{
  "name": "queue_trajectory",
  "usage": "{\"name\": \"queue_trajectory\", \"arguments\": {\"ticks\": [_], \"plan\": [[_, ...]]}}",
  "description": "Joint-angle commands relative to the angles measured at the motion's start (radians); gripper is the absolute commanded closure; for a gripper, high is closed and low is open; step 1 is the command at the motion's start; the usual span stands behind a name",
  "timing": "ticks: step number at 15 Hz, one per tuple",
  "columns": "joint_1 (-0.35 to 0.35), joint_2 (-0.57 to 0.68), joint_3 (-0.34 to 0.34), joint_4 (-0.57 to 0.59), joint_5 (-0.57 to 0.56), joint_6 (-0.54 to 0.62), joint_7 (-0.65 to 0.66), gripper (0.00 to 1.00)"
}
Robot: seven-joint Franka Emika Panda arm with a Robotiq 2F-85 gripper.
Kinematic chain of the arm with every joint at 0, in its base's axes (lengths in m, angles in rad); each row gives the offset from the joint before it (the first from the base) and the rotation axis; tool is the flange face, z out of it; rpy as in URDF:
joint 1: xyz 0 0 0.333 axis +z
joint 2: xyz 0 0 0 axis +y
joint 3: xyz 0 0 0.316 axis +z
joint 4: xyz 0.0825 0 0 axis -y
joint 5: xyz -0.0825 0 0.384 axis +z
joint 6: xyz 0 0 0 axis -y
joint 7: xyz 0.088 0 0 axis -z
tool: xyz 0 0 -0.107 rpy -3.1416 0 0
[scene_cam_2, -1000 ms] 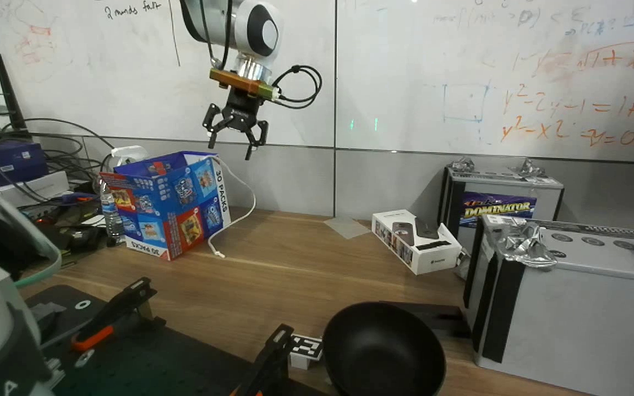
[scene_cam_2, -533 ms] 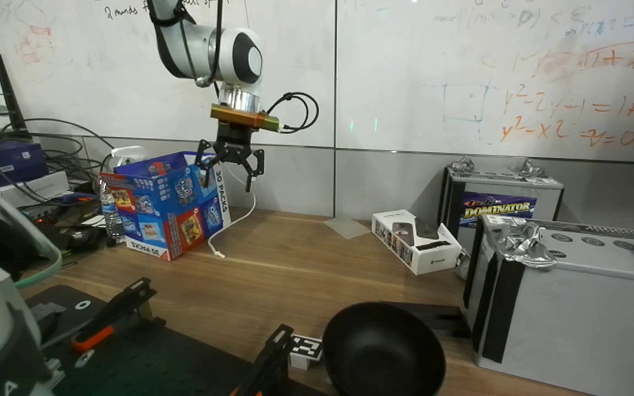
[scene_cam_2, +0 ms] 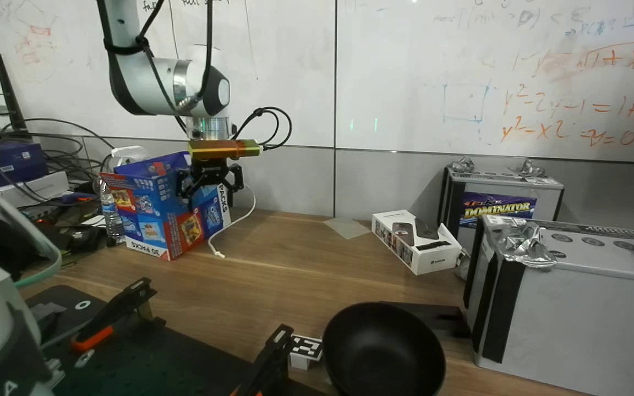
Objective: Pick up the ropes from the table and put them in the blue box.
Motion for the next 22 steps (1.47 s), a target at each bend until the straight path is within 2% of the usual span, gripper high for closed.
{"name": "queue_trajectory", "arguments": {"ticks": [1,3,5,8,9,15,22], "plan": [[0.011,-0.005,-0.002,-0.09,-0.074,0.198,0.036,0.0],[0.055,0.0,-0.051,-0.126,-0.152,0.292,0.085,0.0],[0.132,0.021,-0.132,-0.128,-0.24,0.34,0.148,0.0],[0.25,0.082,-0.241,-0.065,-0.284,0.34,0.212,0.0],[0.268,0.095,-0.253,-0.047,-0.279,0.324,0.22,0.0],[0.238,0.228,-0.206,0.106,-0.271,0.218,0.242,0.0],[0.244,0.33,-0.228,0.191,-0.277,0.215,0.266,0.0]]}}
